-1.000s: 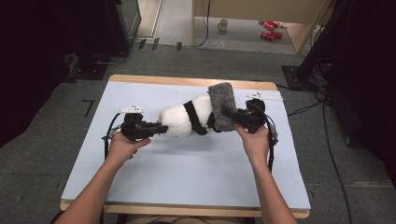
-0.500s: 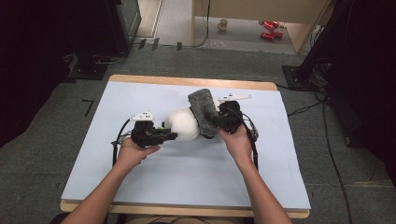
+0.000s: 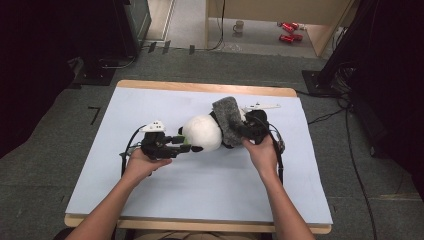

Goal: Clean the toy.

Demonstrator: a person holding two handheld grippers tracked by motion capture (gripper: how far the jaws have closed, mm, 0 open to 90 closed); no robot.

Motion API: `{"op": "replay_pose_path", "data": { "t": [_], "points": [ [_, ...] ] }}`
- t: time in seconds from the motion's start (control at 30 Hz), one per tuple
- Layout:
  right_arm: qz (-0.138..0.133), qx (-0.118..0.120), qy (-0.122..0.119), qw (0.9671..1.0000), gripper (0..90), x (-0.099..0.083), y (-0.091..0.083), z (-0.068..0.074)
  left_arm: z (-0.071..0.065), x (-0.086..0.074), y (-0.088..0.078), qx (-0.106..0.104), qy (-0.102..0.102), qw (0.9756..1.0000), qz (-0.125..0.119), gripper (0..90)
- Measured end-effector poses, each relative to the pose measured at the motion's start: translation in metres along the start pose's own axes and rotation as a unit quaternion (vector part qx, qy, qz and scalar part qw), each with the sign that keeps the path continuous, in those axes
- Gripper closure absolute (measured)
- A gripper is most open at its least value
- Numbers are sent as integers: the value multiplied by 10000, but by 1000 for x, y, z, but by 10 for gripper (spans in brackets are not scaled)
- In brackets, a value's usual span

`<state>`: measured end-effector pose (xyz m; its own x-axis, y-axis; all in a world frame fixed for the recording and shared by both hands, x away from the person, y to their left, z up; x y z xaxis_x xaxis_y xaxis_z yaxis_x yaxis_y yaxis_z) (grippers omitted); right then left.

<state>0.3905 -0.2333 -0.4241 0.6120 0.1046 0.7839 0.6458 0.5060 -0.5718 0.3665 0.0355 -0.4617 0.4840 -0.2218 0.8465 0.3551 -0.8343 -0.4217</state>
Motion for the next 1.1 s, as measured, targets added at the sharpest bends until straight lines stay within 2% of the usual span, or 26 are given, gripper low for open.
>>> {"op": "replay_pose_path", "data": {
  "t": [0.1,0.27,0.37,0.47,0.53,0.6,0.63,0.7,0.8,0.9,0.97,1.1],
  "points": [
    [-4,15,165,9999,767,-3,-4,-9,10,2,-4,145,-54,9999,-57,464],
    [-32,-86,264,9996,767,-5,-8,-19,25,-1,0,305,43,9995,-43,434],
    [-42,-57,322,9995,764,-7,-10,-25,27,0,7,225,96,9996,-104,443],
    [-49,-48,358,9993,762,-8,-11,-26,27,4,15,44,150,9998,-134,459],
    [-55,-47,362,9993,762,-8,-12,-27,25,6,22,-63,328,9994,-133,466],
    [-52,-17,379,9993,762,-9,-13,-28,25,7,28,-170,328,9993,-78,534],
    [-46,-1,385,9992,764,-9,-13,-27,24,8,31,-266,252,9993,-32,603],
    [-37,36,435,9990,768,-9,-15,-26,21,8,33,-333,239,9992,17,719],
    [-18,65,443,9990,772,-6,-19,-22,16,8,35,-388,201,9989,171,808],
    [-102,193,410,9989,775,-1,-29,-11,10,9,36,-498,225,9983,218,839],
    [-150,289,321,9990,776,2,-36,1,2,6,38,-492,335,9975,387,845],
    [-100,509,75,9986,775,-2,-49,35,-9,2,42,-517,352,9967,520,847]
  ]
}}
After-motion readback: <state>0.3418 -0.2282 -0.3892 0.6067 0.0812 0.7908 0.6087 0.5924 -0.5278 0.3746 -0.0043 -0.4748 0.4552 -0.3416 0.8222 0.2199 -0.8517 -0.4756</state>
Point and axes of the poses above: each handheld gripper's, and its own axes: y roughly forward along the jaws, x roughly out of its top, z roughly to its left, the point moved 5 cm from there along y, roughly forward along the jaws, and after that the axes turned 3 degrees about -z, right-handed, at the moved point
